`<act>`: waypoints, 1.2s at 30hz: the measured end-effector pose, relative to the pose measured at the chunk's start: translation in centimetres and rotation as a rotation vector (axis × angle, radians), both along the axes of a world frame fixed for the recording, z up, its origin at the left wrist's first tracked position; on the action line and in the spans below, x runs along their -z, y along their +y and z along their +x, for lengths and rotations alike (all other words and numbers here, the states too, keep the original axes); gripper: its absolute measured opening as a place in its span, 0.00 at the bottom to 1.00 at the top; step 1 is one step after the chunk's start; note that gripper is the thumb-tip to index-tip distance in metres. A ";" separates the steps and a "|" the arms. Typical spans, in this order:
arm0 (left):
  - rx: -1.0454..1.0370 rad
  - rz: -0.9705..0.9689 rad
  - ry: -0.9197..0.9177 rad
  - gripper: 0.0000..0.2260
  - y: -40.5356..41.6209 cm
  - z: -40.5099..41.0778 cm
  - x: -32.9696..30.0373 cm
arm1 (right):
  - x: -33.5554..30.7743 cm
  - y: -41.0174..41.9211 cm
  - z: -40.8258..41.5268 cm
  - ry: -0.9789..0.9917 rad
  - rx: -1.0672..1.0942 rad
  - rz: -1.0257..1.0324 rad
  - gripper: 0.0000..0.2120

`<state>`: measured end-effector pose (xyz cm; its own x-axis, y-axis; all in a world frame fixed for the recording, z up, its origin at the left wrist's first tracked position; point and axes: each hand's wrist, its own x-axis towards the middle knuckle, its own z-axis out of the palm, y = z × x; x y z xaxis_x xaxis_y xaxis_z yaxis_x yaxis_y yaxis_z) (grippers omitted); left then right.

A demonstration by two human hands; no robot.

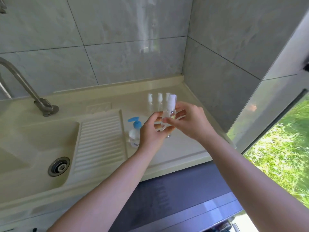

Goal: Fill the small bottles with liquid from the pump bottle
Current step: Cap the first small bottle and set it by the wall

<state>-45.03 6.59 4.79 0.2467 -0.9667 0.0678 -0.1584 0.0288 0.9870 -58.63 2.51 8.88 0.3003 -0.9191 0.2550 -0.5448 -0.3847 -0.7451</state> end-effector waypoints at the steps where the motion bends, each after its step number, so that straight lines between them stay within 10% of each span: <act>1: 0.013 0.014 -0.016 0.14 -0.5 -0.4 0.2 | 0.3 -0.3 -0.4 0.010 0.019 0.001 0.07; 36: 0.142 0.212 -0.193 0.17 -21.2 -6.2 10.8 | 10.9 -27.6 -4.9 0.120 0.368 0.115 0.14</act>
